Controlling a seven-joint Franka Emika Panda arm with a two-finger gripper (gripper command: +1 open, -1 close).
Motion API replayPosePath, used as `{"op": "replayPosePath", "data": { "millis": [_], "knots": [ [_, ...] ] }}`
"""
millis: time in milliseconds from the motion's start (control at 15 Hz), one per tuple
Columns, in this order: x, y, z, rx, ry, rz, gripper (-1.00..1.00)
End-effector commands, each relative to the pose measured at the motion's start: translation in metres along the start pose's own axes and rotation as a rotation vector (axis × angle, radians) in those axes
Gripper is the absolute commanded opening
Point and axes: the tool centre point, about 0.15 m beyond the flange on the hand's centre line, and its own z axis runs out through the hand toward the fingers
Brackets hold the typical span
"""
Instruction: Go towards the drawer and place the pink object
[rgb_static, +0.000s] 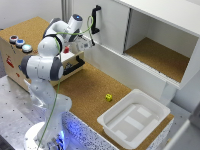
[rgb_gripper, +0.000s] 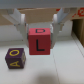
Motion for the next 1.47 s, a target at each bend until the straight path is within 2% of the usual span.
{"op": "replayPosePath", "data": {
  "millis": [0, 200, 267, 533, 733, 933, 1133, 1200, 1333, 1400],
  "knots": [
    [0.018, 0.015, 0.053, 0.018, 0.001, -0.078, -1.0],
    [0.016, 0.03, 0.069, 0.008, -0.015, -0.041, -1.0],
    [0.016, 0.034, 0.067, -0.003, -0.008, -0.029, 1.0],
    [0.02, 0.02, 0.022, -0.029, 0.06, -0.035, 1.0],
    [0.006, 0.004, -0.023, -0.057, 0.099, -0.031, 1.0],
    [-0.014, 0.004, -0.062, -0.101, 0.109, 0.036, 1.0],
    [-0.035, 0.003, -0.097, -0.187, 0.081, 0.118, 1.0],
    [-0.041, 0.002, -0.102, -0.204, 0.059, 0.136, 1.0],
    [-0.051, -0.002, -0.111, -0.289, -0.023, 0.199, 1.0],
    [-0.056, -0.004, -0.116, -0.307, -0.039, 0.227, 1.0]
  ]
}}
